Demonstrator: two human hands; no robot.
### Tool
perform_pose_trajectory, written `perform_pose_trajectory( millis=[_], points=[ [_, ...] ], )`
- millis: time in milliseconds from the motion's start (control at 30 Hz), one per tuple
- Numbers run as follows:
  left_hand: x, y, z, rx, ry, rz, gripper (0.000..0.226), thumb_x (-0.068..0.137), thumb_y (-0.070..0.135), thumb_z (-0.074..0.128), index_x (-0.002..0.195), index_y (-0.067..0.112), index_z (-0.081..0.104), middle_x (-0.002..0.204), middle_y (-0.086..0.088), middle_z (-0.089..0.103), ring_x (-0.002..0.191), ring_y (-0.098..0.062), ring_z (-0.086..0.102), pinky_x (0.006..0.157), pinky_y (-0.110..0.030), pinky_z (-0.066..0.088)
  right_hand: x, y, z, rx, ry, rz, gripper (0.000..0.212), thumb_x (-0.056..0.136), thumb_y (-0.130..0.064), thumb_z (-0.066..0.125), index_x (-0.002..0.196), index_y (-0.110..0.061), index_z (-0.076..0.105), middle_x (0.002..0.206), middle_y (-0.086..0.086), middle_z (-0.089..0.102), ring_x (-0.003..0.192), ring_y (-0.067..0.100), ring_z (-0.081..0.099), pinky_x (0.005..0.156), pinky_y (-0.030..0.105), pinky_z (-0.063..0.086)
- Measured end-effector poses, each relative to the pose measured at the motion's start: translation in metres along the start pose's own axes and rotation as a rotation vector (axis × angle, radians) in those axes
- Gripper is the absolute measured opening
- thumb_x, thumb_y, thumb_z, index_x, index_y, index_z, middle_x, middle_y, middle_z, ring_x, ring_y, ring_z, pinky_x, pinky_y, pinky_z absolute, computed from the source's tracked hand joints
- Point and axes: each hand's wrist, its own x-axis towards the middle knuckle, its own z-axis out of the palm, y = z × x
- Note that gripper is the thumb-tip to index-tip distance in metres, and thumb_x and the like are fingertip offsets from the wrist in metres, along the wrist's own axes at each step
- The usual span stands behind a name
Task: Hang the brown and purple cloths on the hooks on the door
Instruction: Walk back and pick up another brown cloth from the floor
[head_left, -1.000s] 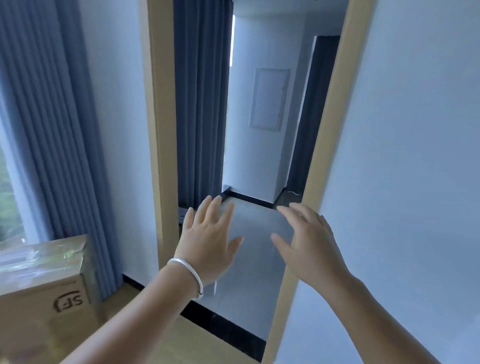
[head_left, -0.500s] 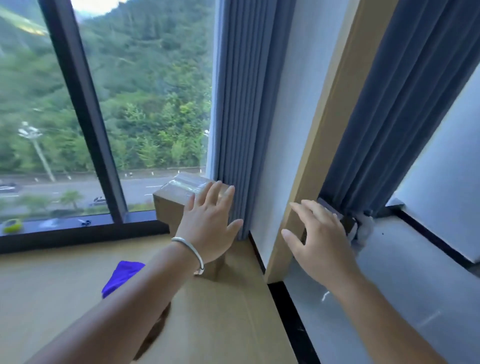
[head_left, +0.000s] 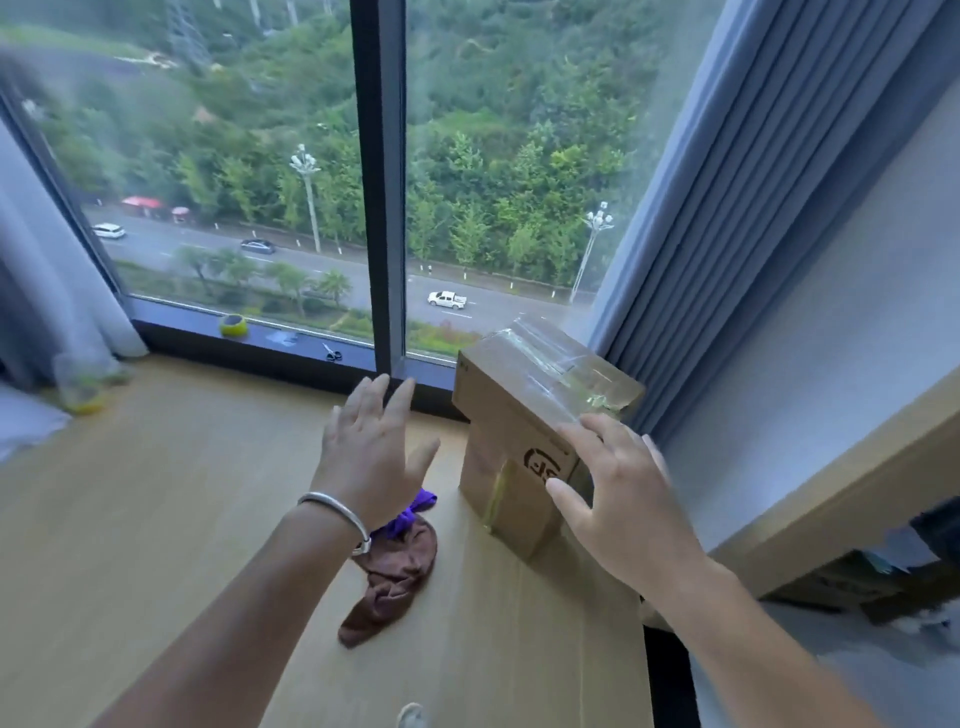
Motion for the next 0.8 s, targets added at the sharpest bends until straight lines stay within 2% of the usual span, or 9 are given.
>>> perform_pose_trajectory(
  millis=[133,233,300,467,800],
  points=[
    [0.034,-0.047,0.035,0.002,-0.059,-0.153,0.068,0.092,0.050,0.046,0.150,0.022,0.021,0.157,-0.007,0.018,0.145,-0.023,0.012,0.117,-0.042,0.015,0.068,0.003,0.043,-0.020,-0.116,-0.068,0.053,0.090,-0.043,0.055,0.141,-0.031,0.041,0.144,-0.009,0.037,0.137,0.009,0.027,0.119,0.041,0.010],
    [0.047,-0.082,0.059,0.005,-0.099,-0.255,0.068,0.092,0.050,0.046,0.149,0.022,0.022,0.156,-0.006,0.020,0.144,-0.024,0.015,0.116,-0.040,0.015,0.109,0.000,0.081,0.009,-0.197,-0.096,0.054,0.091,-0.043,0.055,0.141,-0.030,0.041,0.145,-0.007,0.037,0.138,0.011,0.027,0.119,0.042,0.013],
    [0.046,-0.099,0.071,0.015,-0.116,-0.300,0.068,0.092,0.050,0.047,0.149,0.022,0.023,0.155,-0.006,0.022,0.143,-0.024,0.017,0.116,-0.039,0.016,0.123,-0.002,0.103,0.014,-0.238,-0.111,0.054,0.091,-0.042,0.055,0.142,-0.030,0.041,0.146,-0.007,0.037,0.138,0.011,0.027,0.118,0.042,0.015],
    [0.039,-0.139,0.112,0.011,-0.179,-0.458,0.068,0.092,0.047,0.050,0.149,0.021,0.024,0.154,-0.006,0.024,0.143,-0.023,0.018,0.113,-0.038,0.019,0.148,-0.001,0.175,0.038,-0.405,-0.159,0.056,0.091,-0.041,0.055,0.143,-0.030,0.038,0.148,-0.007,0.035,0.140,0.009,0.023,0.118,0.038,0.008],
    [0.011,-0.190,0.261,-0.052,-0.396,-0.698,0.065,0.094,0.047,0.045,0.150,0.026,0.019,0.157,0.000,0.017,0.145,-0.018,0.013,0.115,-0.033,0.018,0.185,0.033,0.369,0.070,-0.709,-0.276,0.056,0.088,-0.035,0.060,0.140,-0.026,0.044,0.143,-0.004,0.041,0.135,0.013,0.034,0.116,0.041,0.020]
  ],
)
